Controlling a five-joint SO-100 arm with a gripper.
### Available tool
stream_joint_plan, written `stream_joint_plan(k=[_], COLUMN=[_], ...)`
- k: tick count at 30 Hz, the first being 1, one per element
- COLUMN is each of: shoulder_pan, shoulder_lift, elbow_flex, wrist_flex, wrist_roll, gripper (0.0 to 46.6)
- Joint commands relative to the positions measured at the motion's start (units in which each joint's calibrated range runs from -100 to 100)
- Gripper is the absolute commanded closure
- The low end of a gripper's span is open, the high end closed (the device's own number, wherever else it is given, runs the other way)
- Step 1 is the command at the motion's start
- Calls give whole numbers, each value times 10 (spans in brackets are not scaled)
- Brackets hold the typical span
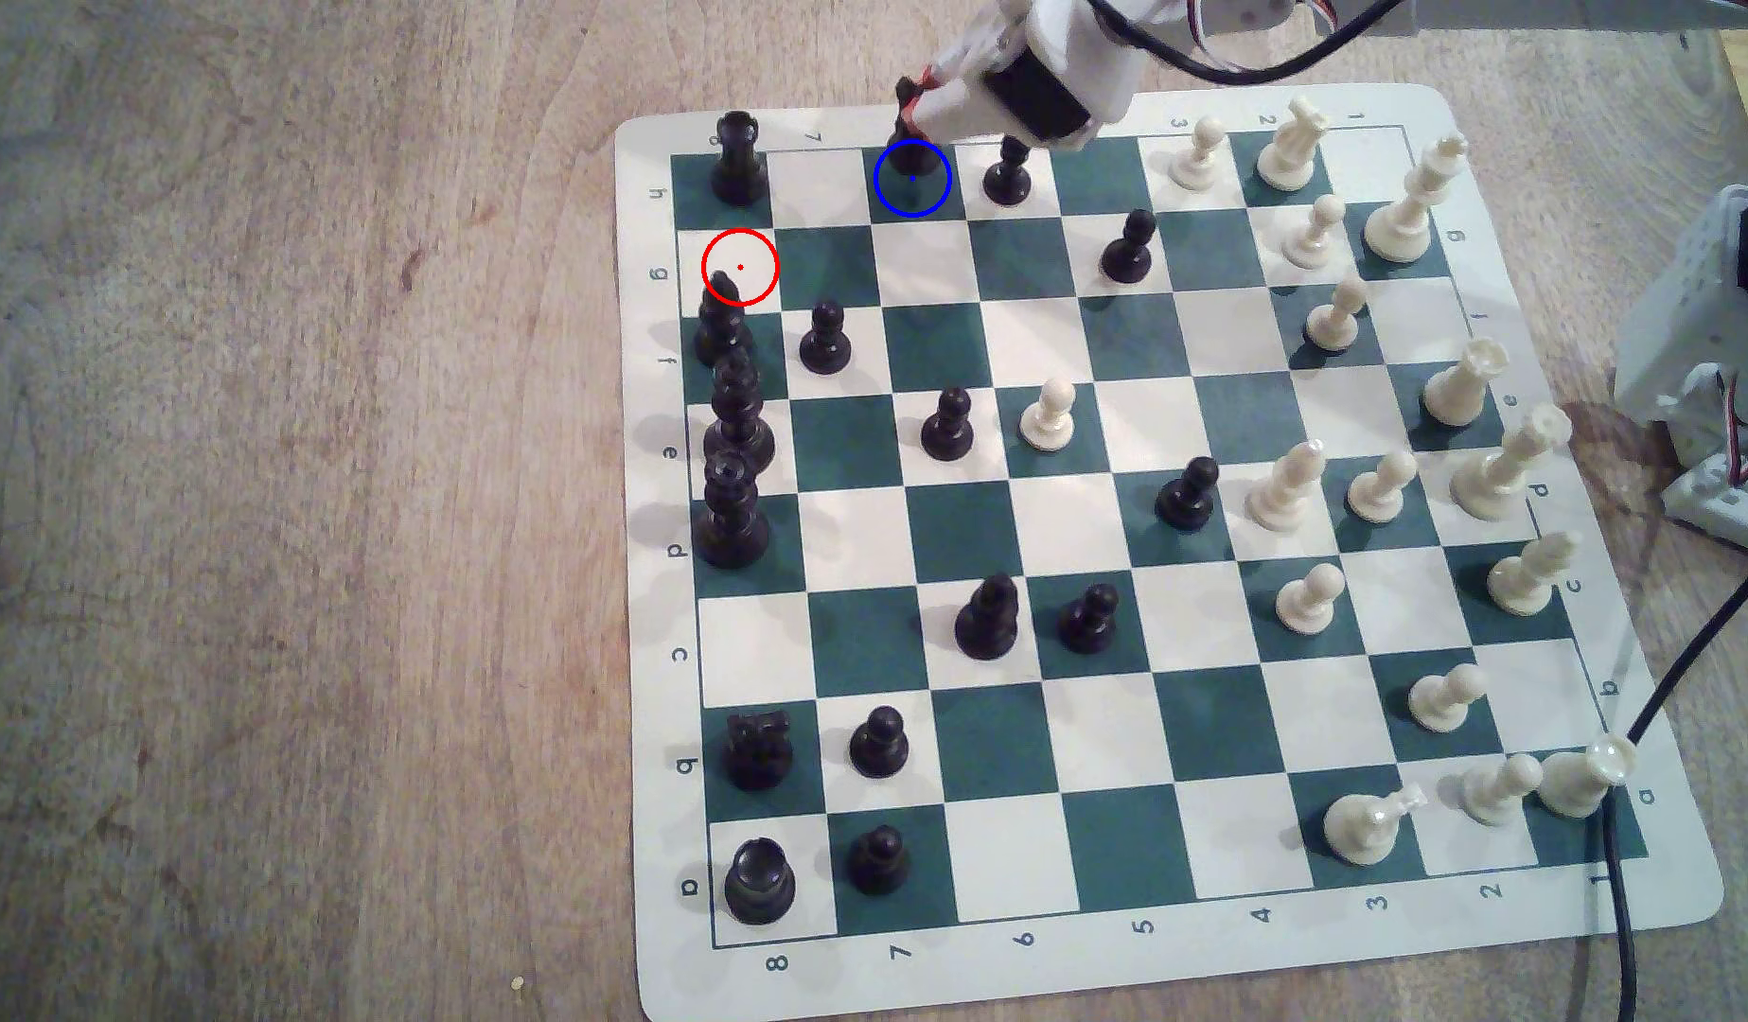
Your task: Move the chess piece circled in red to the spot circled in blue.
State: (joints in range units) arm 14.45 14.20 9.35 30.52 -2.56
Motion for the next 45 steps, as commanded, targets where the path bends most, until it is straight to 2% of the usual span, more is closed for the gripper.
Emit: stream_joint_plan(k=[1,21,23,24,25,29,45], shoulder_pan=[-6,10,10,8,8,6,-7], shoulder_lift=[-13,14,14,14,13,5,-97], elbow_flex=[-11,-20,-20,-20,-20,-16,-8], wrist_flex=[2,-9,-8,-5,-1,5,117], wrist_roll=[1,3,3,3,3,3,7], gripper=[463,462,442,396,373,334,326])
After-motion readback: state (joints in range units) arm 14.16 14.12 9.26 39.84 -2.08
